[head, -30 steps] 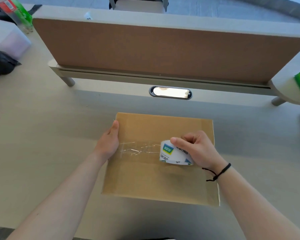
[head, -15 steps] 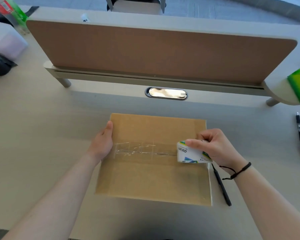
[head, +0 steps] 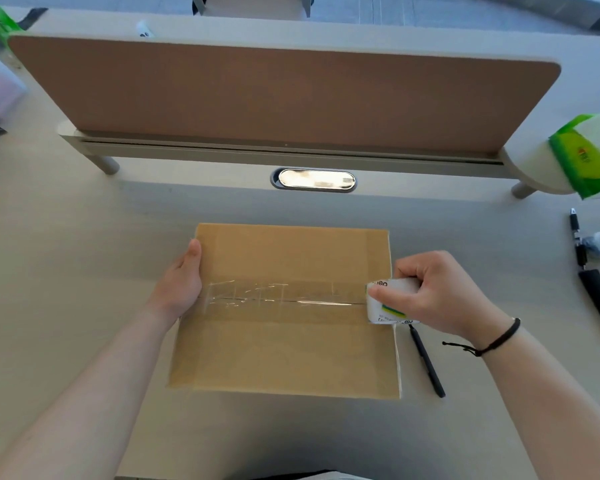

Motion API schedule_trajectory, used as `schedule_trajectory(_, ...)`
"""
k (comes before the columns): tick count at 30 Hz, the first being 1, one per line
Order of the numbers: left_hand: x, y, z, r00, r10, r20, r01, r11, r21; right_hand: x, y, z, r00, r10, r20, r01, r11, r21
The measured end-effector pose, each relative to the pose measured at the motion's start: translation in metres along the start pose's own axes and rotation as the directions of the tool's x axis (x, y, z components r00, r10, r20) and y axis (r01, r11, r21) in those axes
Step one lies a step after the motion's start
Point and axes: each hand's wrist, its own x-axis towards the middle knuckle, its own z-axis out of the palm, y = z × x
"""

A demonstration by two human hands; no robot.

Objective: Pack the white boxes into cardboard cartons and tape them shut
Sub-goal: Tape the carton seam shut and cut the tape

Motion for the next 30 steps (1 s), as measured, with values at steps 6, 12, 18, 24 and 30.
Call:
schedule_trajectory(6, -0.002, 0.003, 0.001, 1.000, 0.005, -0.022, -0.004, 1.000, 0.008, -0.004, 0.018, -0.023, 0.997, 0.075, -0.027, -0.078, 0.989, -0.128)
schedule_trajectory(12, -0.005, 0.005, 0.003, 0.999, 0.025, -0.030, -0.024, 0.999, 0.033, -0.009, 0.039, -0.014, 0.985, 0.169, -0.025, -0.170, 0.972, -0.163)
schedule_trajectory(18, -0.003, 0.002, 0.002, 0.995, 0.085, -0.053, -0.082, 0.995, 0.061, -0.005, 0.043, -0.009, 0.973, 0.231, -0.011, -0.229, 0.952, -0.204)
schedule_trajectory(24, -0.008, 0.007, 0.006, 0.984, 0.155, -0.086, -0.146, 0.985, 0.094, -0.003, 0.038, -0.009, 0.961, 0.276, 0.011, -0.266, 0.935, -0.236)
schedule_trajectory(30, -0.010, 0.002, 0.001, 0.959, 0.241, -0.152, -0.162, 0.900, 0.403, -0.001, 0.039, -0.009, 0.964, 0.267, 0.010, -0.254, 0.928, -0.272)
